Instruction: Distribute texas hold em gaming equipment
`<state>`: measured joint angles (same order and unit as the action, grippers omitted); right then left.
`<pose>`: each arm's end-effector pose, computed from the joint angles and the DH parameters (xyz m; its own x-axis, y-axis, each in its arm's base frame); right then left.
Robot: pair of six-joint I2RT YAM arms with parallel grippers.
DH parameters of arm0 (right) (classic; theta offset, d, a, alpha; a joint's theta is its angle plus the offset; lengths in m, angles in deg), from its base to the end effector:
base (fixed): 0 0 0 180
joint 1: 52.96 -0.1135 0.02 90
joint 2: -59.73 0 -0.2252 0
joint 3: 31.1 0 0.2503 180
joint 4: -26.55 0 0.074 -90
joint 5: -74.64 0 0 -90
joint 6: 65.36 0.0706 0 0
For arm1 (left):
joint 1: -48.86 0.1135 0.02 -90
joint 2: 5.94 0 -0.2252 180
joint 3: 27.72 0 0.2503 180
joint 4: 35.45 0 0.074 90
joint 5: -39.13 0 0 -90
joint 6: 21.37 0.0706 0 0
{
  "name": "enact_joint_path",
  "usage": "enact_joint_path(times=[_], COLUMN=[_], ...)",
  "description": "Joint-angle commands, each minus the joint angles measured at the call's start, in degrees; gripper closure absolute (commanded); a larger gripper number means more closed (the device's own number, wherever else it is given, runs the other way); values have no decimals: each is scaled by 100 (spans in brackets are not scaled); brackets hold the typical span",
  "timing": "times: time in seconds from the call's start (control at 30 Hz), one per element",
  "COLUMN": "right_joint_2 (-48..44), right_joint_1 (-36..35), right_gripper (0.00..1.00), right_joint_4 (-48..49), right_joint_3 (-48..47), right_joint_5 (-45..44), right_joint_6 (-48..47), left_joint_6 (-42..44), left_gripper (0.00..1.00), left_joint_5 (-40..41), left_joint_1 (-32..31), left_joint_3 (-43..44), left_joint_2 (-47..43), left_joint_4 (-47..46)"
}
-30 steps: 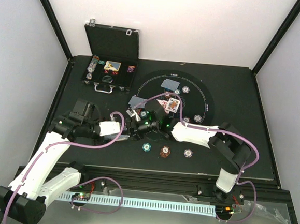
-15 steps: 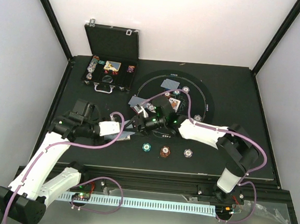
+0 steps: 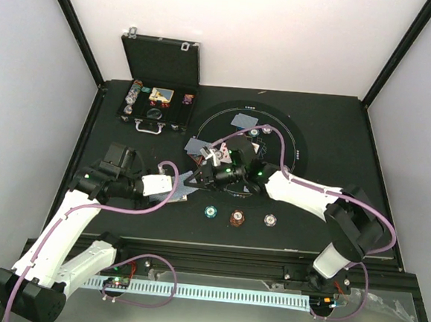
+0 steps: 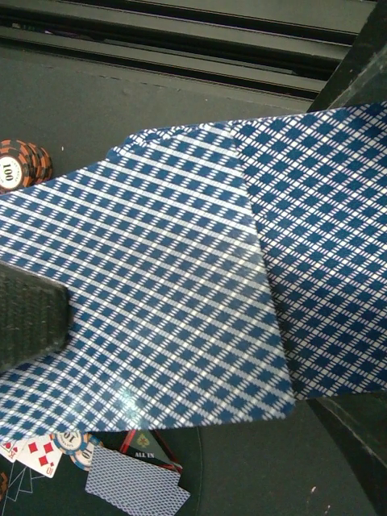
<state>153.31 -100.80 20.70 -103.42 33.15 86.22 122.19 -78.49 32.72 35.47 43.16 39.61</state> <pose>0.2124 0.3133 0.1925 -0.9711 -0.2044 -0.1234 -0.1777 0.2735 0.9453 0.1653 -0.0819 0.2253 -0.1269 0.7788 -0.6143 0.9503 0.2729 0.1496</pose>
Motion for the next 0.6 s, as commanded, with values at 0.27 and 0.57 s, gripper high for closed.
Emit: enact_joint_path(times=[0.27,0.57], right_joint_2=[-580,-375], right_joint_1=[826,2697], right_gripper=[99,99], right_joint_4=[-872,-2138], right_joint_3=[118,18], right_joint_5=[132,100], right_joint_6=[-616,-1915], left_joint_6=[58,58], left_gripper=[64,65], left_joint_5=[-21,64], left_joint_1=[-12,-12], left_joint_3=[150,166], left_joint_2=[-94,-85], left_joint_4=[29,72])
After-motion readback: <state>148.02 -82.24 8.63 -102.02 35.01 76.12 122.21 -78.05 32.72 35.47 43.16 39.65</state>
